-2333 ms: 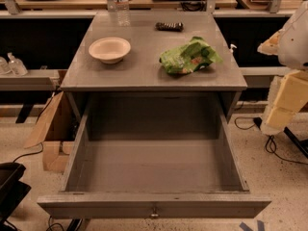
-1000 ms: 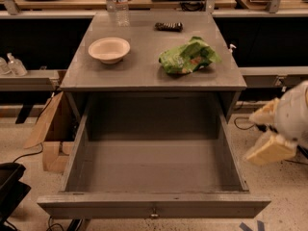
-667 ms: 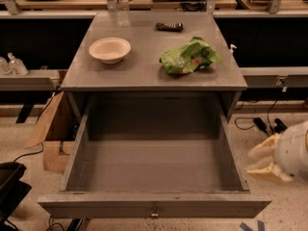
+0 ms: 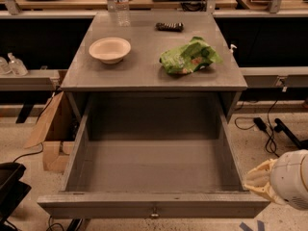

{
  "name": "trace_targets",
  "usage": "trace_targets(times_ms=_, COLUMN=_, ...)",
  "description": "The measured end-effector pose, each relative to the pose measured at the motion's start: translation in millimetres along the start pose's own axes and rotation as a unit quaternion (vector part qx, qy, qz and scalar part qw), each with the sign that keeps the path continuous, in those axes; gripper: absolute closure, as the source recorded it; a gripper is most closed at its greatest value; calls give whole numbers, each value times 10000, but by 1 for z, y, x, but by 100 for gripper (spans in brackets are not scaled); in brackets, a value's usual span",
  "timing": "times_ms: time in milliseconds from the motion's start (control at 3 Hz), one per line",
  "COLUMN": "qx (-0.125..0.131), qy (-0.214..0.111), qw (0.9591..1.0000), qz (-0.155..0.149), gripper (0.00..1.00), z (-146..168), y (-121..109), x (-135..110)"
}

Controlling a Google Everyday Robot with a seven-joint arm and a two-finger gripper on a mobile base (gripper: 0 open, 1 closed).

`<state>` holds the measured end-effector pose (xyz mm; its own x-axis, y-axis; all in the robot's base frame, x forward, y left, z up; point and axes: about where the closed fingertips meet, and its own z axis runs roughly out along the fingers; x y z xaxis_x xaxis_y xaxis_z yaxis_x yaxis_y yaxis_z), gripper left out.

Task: Close top drawer

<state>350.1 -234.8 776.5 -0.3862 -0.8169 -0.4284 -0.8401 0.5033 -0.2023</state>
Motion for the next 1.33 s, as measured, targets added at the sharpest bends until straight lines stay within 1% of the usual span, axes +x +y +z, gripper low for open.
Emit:
trace_targets(times_ms=333, qx=0, qy=0, qw=10000, qz=0, gripper=100, z=0, y=0, x=0)
trace_targets(times_ms=667, qx=-47, qy=65, qw=10000, qz=-28, gripper=100, z=8, y=8, x=3)
trace_targets(times_ms=1000, qx=-228, qy=-16, qw=9997, qz=11, gripper=100, z=30, y=39, x=20)
trace_targets(times_ms=1333, qx=-479, qy=-134, qw=9988, qz=9, gripper=100, z=58, y=82, x=46)
